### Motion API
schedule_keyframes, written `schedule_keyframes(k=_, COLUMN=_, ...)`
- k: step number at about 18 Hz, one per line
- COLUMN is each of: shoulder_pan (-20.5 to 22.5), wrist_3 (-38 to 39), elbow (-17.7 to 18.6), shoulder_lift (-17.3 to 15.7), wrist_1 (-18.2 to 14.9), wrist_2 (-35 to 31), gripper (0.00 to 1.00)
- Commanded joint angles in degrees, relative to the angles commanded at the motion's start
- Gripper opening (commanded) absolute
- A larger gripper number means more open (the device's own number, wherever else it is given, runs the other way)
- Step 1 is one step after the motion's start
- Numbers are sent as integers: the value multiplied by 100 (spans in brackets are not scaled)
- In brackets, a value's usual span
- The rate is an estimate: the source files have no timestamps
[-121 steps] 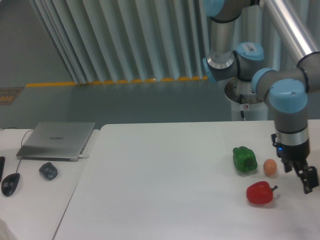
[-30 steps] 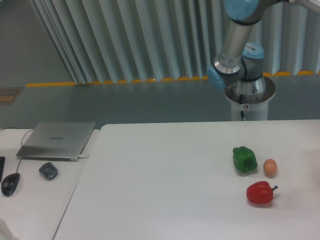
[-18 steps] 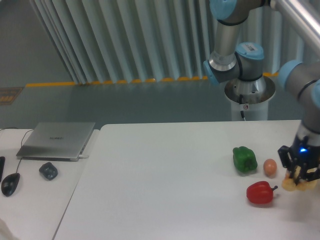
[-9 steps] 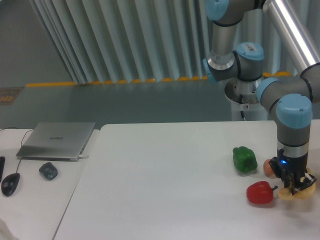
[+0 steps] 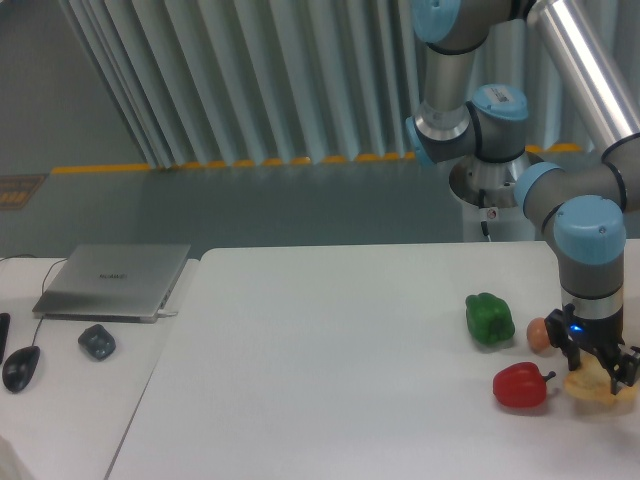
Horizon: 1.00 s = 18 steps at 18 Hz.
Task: Place the triangular bread on the table
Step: 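Lower the bread onto the table beside the red pepper and open the gripper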
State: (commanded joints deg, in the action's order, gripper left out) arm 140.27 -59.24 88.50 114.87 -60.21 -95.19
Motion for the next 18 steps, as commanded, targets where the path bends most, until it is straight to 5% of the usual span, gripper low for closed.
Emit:
schedule_keyframes(k=2, shoulder_pan=-18, wrist_3=-9, elbow=-26, shoulder_lift=-18, wrist_1=211, wrist_2=35, gripper=100)
schedule_keyframes(k=10, shoulder_pan=0, wrist_3=-789, elbow=-61, shoulder_lift=-316, wrist_1=177, wrist_2=475, gripper=100)
schedule_keyframes(k=13, shoulder_pan=9, wrist_3=-2159, elbow=0, shoulder_lift=-465, wrist_1=-437, wrist_2=457, gripper=100)
schedule_keyframes(k=18, shoulder_pan=-35, wrist_3=-2250, elbow=44, shoulder_lift=-633, wrist_1=-842, wrist_2=650, gripper=100)
